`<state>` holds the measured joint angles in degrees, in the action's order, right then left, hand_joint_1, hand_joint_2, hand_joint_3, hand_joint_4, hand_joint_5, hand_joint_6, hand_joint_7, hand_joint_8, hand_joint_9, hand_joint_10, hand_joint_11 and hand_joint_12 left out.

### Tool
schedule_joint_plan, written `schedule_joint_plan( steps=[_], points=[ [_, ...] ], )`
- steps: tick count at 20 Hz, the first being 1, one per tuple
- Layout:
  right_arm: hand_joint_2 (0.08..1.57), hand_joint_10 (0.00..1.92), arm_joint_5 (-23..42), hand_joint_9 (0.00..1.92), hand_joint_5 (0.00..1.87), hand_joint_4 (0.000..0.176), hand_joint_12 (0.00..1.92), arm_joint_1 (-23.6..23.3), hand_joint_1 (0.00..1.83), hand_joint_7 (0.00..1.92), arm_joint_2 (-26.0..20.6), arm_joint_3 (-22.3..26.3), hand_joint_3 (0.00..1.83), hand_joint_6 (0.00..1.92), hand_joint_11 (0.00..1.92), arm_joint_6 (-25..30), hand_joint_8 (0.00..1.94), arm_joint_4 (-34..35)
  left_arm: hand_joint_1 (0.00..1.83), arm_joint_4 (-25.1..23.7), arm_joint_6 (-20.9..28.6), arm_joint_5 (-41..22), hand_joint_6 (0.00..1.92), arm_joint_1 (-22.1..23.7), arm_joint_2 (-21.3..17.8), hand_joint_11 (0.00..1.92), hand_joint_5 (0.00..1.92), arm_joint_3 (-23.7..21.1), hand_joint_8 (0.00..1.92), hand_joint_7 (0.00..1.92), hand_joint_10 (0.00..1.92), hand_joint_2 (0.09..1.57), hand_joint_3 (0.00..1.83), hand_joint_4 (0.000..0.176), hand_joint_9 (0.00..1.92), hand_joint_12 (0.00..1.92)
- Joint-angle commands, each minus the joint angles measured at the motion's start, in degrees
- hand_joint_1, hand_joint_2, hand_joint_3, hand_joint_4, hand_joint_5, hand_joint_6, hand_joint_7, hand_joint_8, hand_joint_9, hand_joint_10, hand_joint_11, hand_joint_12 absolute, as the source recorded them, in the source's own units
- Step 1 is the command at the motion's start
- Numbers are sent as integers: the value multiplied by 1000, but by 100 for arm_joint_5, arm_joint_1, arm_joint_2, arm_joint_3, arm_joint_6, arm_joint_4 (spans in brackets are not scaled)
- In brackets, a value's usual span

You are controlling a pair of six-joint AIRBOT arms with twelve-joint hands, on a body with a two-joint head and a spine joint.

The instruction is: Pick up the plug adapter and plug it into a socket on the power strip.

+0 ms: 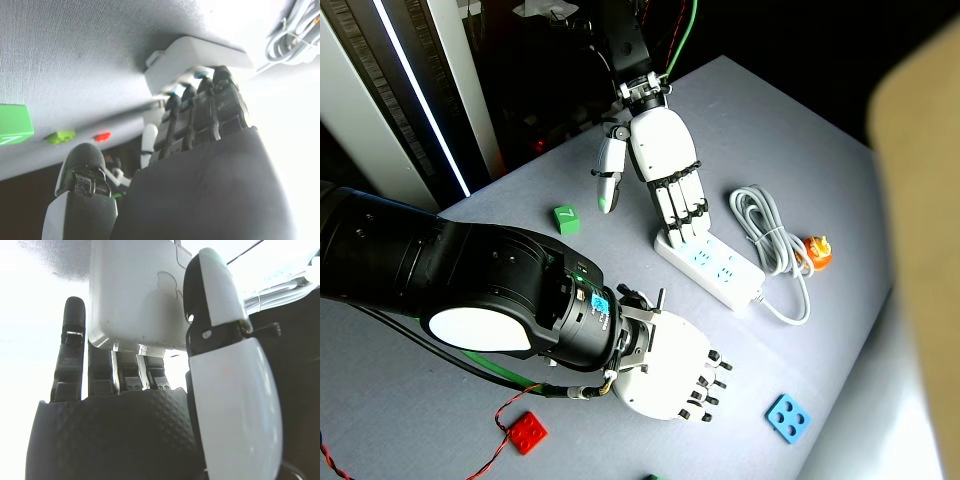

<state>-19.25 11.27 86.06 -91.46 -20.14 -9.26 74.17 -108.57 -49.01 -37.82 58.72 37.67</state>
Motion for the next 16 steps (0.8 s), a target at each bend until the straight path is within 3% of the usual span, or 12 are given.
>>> schedule_joint_plan(
  steps=[1,2,3,6,8,9,10,11,12,13,16],
  points=[
    [1058,31,519,391,440,0,1051,-58,1108,446,-42,-28,2,16,0,22,13,-21,0,-164,37,-180,3,43,3,0,9,-45,0,0,0,1232,3,0,0,0],
    [1058,31,537,391,440,0,1051,-59,1108,446,-47,-29,2,16,0,23,13,-21,0,-164,37,-180,3,50,3,0,9,-39,0,0,0,1232,3,0,0,0],
    [1065,51,541,581,585,0,1200,-64,1120,634,-50,-39,1,23,60,23,16,-21,0,-164,36,-180,0,54,3,0,1,-33,0,0,0,1228,0,0,0,0],
    [1073,79,542,875,766,0,1224,-74,1127,887,-51,-59,0,25,340,19,22,-21,0,-164,35,-180,3,47,3,0,7,-31,0,0,0,1236,4,0,0,0],
    [1093,69,541,966,855,0,1194,-74,1133,973,-51,-59,3,24,472,11,17,-21,0,-164,35,-180,0,46,3,0,0,-30,0,0,0,1240,5,0,0,0],
    [1139,58,541,1022,911,0,1146,-72,1144,1031,-51,-59,0,839,562,11,24,-21,0,-164,35,-180,0,46,3,0,0,-30,0,0,0,1240,5,0,0,0],
    [1115,66,544,1088,894,0,1164,-72,1199,1043,-51,-59,20,1055,622,11,715,-21,0,-164,35,-180,0,46,3,0,0,-30,0,0,0,1238,4,0,0,0],
    [1130,72,558,1123,882,4,1177,-72,1205,1023,-54,-59,3,1112,647,11,899,-21,0,-164,35,-180,0,46,3,0,0,-30,0,0,0,1238,3,0,0,0],
    [1121,85,590,1171,908,13,1166,-73,1212,1042,-58,-59,0,1084,695,4,895,-21,0,-164,35,-180,0,46,3,0,0,-30,0,0,0,1234,1,0,0,0],
    [1120,95,608,1199,899,2,1167,-75,1216,1056,-59,-59,0,1091,716,-35,887,-21,0,-164,36,-180,0,47,3,0,0,-29,0,0,0,1236,2,0,0,0],
    [1089,112,632,1293,918,0,1103,-89,1251,1180,-69,-57,0,1023,807,-128,732,-20,0,-164,36,-180,4,51,3,0,11,-28,0,0,0,1238,3,0,0,0]
  ],
)
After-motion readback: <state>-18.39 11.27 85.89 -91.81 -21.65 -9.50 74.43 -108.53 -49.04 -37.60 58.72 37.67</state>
